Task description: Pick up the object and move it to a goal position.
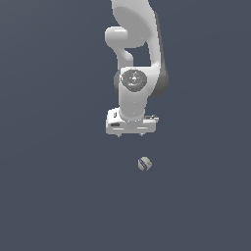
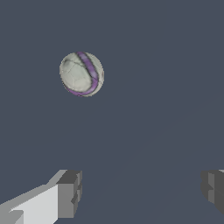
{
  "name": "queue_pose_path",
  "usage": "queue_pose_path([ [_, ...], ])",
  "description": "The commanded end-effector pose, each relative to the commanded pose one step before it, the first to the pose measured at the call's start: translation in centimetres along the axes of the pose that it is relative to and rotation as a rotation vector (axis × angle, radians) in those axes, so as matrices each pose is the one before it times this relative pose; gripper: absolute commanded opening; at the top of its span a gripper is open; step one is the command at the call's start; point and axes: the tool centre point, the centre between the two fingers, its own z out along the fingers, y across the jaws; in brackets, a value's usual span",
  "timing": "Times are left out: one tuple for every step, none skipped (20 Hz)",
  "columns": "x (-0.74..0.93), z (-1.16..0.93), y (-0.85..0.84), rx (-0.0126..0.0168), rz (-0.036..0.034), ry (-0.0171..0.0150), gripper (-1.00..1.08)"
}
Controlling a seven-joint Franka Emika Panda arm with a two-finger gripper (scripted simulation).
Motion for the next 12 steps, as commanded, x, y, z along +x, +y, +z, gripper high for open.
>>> queue_pose_path([
  [0.068,0.020,-0.008,0.00034,0.00882,0.00048,1.00],
  [0.055,0.020,-0.027,0.00020,0.00645,0.00027,1.00],
  [0.067,0.025,-0.035,0.00020,0.00768,0.00029,1.00],
  [0.078,0.029,-0.039,0.00023,0.00899,0.00033,1.00],
  [0.086,0.032,-0.046,0.00028,0.01016,0.00039,1.00],
  [0.095,0.035,-0.050,0.00036,0.01148,0.00047,1.00],
  [0.104,0.039,-0.054,0.00043,0.01286,0.00055,1.00],
  [0.113,0.043,-0.061,0.00048,0.01416,0.00061,1.00],
  [0.123,0.047,-0.069,0.00050,0.01543,0.00065,1.00],
  [0.132,0.052,-0.080,0.00052,0.01670,0.00069,1.00],
  [0.141,0.057,-0.087,0.00055,0.01802,0.00074,1.00],
  [0.148,0.061,-0.098,0.00060,0.01932,0.00079,1.00],
])
